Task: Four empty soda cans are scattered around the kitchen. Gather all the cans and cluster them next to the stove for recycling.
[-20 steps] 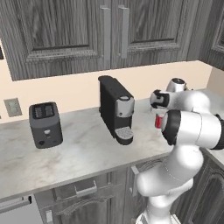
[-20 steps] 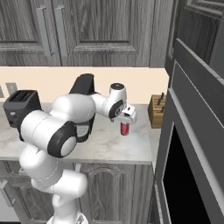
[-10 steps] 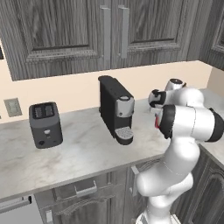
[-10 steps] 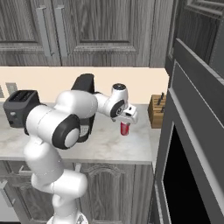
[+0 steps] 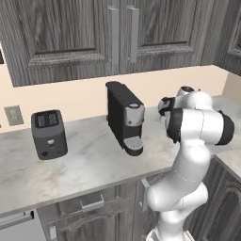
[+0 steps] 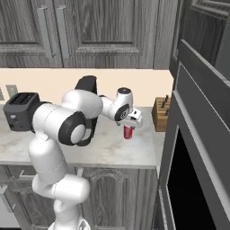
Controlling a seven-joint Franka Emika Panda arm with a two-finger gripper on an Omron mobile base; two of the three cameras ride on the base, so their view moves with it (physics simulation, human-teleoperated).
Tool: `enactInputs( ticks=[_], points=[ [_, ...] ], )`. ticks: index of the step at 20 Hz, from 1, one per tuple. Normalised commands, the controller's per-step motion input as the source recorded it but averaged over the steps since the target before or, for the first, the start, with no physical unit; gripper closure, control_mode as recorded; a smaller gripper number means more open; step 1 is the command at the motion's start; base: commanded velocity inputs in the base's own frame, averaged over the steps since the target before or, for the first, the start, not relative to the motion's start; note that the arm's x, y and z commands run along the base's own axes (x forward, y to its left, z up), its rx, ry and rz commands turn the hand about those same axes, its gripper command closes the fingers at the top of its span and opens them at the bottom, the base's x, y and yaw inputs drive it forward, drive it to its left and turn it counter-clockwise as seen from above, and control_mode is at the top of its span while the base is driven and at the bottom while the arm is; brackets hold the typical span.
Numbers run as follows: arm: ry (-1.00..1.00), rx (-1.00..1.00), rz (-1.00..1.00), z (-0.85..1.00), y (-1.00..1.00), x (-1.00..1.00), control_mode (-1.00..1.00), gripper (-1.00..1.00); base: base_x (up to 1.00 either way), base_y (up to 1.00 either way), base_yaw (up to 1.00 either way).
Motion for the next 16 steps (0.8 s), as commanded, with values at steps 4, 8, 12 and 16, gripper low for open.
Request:
enactInputs(
  ticks=[4,8,12,16],
  points=[
    [0.00,0.00,0.00,-0.12,0.00,0.19,-1.00,-1.00,0.00,0.00,0.00],
    [0.00,0.00,0.00,-0.10,-0.01,0.19,-1.00,-1.00,0.00,0.00,0.00],
    [0.00,0.00,0.00,-0.12,0.00,0.20,-1.00,-1.00,0.00,0.00,0.00],
    [0.00,0.00,0.00,-0.12,-0.02,0.17,-1.00,-1.00,0.00,0.00,0.00]
  ],
)
